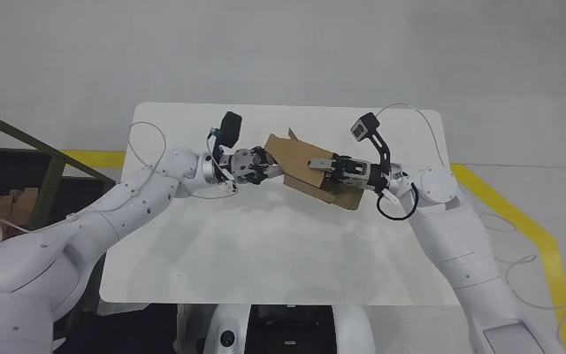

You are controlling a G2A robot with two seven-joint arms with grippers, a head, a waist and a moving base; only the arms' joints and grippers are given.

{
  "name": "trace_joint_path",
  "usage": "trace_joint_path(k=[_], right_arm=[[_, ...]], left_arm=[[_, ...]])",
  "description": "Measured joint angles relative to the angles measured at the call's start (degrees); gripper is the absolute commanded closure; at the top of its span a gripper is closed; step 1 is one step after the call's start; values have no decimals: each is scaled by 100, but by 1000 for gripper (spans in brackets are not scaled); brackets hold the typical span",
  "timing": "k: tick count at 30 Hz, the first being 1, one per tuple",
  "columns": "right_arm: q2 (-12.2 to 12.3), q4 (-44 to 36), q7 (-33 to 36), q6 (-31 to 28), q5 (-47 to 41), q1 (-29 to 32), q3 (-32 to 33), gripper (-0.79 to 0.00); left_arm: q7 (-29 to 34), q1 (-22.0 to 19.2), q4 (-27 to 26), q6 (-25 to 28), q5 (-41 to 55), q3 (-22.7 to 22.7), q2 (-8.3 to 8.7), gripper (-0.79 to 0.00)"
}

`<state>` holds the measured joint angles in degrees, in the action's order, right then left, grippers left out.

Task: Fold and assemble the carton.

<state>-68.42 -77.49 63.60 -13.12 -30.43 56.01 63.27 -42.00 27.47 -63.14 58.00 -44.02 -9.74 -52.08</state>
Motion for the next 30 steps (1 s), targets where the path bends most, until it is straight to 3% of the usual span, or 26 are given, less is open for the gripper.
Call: trace_joint_path(k=[12, 19, 24, 26, 27, 28, 29, 30], right_arm=[[2, -9, -1, 14, 6, 0, -7, 0], [0, 0, -3, 15, -11, -5, -14, 0], [0, 2, -7, 12, -11, -3, -14, 0], [1, 11, -5, 7, -12, -3, -9, 0], [2, 14, -8, 5, -14, -2, -7, 0], [2, 16, -8, 3, -15, 0, -5, 0], [3, 19, -7, 0, -16, 2, -2, 0], [4, 20, -3, -2, -17, 3, 1, 0]], left_arm=[[97, -46, 72, 0, -159, 0, 4, -342], [226, -70, -2, 0, -141, 0, -22, -305], [291, -109, -35, 0, -176, 0, -15, -348], [301, -109, -28, 0, -199, 0, -7, -382], [301, -107, -19, 0, -203, 0, -3, -493], [300, -104, -6, 0, -206, 0, 1, -690], [291, -98, 10, 0, -204, 0, 8, -785], [279, -91, 22, 0, -191, 0, 14, -785]])
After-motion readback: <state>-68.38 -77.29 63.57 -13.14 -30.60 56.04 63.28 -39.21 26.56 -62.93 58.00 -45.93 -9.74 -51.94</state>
